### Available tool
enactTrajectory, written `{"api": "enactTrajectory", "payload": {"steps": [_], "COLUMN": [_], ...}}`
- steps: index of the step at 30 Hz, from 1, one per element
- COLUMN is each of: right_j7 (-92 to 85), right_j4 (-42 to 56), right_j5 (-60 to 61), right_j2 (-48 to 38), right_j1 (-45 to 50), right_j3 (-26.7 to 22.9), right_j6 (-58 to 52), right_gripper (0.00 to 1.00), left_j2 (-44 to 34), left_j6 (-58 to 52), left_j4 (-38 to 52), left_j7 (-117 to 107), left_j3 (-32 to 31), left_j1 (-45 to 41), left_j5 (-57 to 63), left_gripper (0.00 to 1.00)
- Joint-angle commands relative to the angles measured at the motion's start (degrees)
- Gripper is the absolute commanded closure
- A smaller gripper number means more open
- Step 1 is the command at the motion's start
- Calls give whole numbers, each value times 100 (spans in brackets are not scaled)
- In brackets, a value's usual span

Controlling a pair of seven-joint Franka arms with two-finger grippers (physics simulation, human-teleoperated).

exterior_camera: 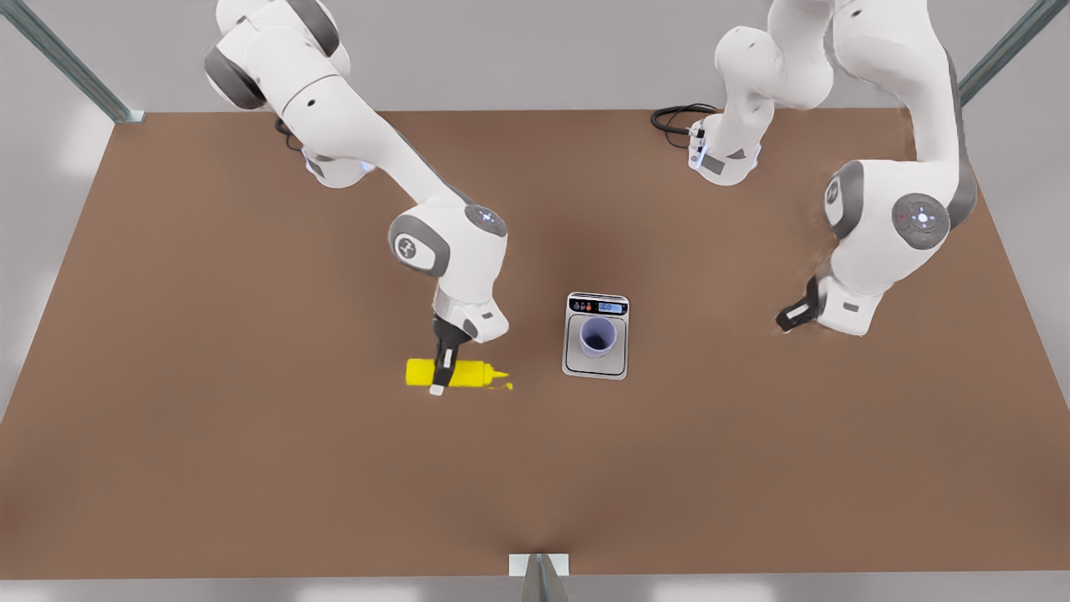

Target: Move cup to the weight, pick up sauce bottle, pour sauce

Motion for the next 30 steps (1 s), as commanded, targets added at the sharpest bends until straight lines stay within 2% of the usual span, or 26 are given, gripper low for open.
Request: {"api": "enactTrajectory", "payload": {"steps": [1, 2, 3, 4, 9, 11, 16, 24, 30], "right_j7": [5, 5, 5, 5, 295, 295, 708, 602, 602], "right_j4": [54, 80, 335, 432, 668, 950, 1311, 1548, 1583], "right_j5": [-19, -98, -282, -485, -916, -1144, -1575, -2937, -3412], "right_j2": [30, 74, 258, 382, 505, 663, 962, 1428, 1709], "right_j1": [78, 192, 403, 517, 1211, 1475, 1880, 2249, 2460], "right_j3": [0, 0, 0, 0, 0, 0, -9, -9, -9], "right_j6": [-18, -79, -220, -457, -1169, -1424, -1398, -1846, -2118], "right_gripper": [44, 44, 44, 44, 44, 44, 44, 44, 44], "left_j2": [-5, 171, 426, 435, 531, 777, 857, 883, 839], "left_j6": [-180, -926, -1375, -1349, -1288, -1279, -1279, -1270, -1490], "left_j4": [71, 774, 1574, 1628, 1645, 1935, 1979, 2190, 2190], "left_j7": [297, 1113, 1677, 1783, 1950, 1924, 1897, 1836, 1827], "left_j3": [9, -385, -1431, -2118, -2250, -2268, -2268, -2259, -2232], "left_j1": [162, 1269, 2465, 2835, 2704, 2589, 2581, 2581, 2581], "left_j5": [-386, -377, -351, -289, -289, -289, -289, -272, 36], "left_gripper": [13, 10, 2, 0, 0, 0, 0, 0, 0]}}
